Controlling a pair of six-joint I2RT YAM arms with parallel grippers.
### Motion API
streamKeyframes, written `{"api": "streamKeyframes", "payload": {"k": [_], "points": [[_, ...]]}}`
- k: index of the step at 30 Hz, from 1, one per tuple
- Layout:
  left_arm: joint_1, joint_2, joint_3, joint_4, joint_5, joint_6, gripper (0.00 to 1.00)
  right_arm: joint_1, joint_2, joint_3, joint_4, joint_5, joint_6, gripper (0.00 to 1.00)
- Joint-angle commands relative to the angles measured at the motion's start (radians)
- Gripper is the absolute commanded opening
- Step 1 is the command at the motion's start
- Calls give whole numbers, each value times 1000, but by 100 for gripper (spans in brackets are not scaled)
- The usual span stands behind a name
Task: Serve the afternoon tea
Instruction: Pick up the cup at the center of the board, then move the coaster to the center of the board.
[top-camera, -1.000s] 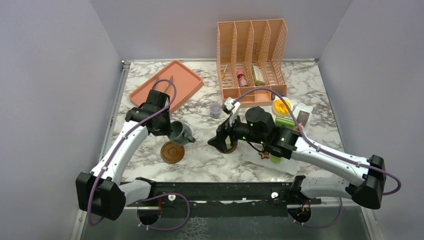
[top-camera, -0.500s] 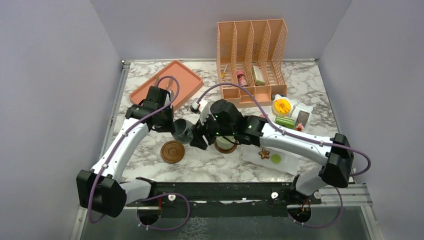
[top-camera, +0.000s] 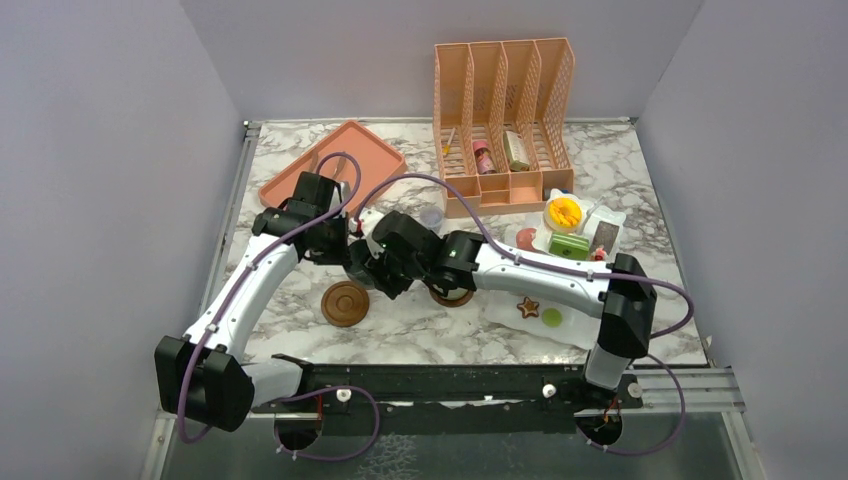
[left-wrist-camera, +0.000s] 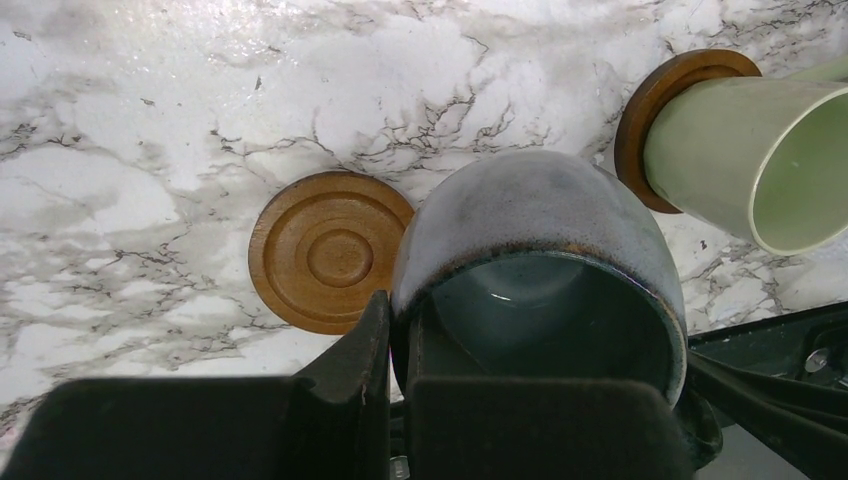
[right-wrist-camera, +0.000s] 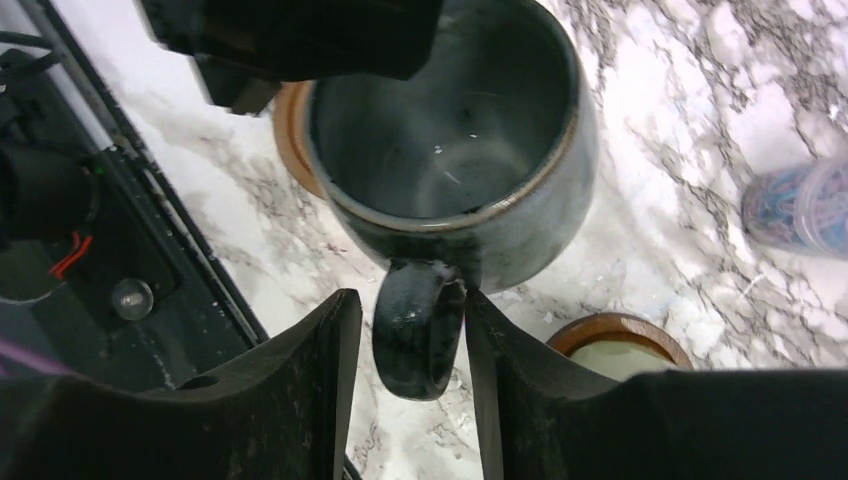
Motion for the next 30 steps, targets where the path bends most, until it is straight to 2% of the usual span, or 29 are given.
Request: {"api": "streamKeyframes", "payload": {"k": [1,6,8,9,10,12,14,18,21,26,30], "points": [[-4,-17,57,36,109,-8,0,10,28,21,-19,102,-24,41],[-4,-28,66,36,134,-27,0,10,10,-33,60,58,-56,25],[-4,-27,69,37,152,-35,0,10,-4,-66,108,60,-65,15],[-4,-27,70,39,158,-40,4,10,-12,-83,135,60,-70,9],[-4,-29,73,39,158,-44,13,10,-19,-96,161,61,-77,2],[-4,-33,78,39,152,-56,36,10,-41,-123,198,76,-63,1],[-3,-45,81,39,134,-76,53,10,-74,-157,239,88,-54,1],[-3,-72,92,38,98,-119,67,10,-161,-238,335,129,-44,1],[-1,-90,106,44,52,-158,71,10,-211,-276,373,160,-37,1],[11,-136,77,71,-101,-260,70,10,-284,-308,403,220,-16,1],[48,-175,1,106,-132,-356,68,10,-356,-345,438,259,0,1]]}}
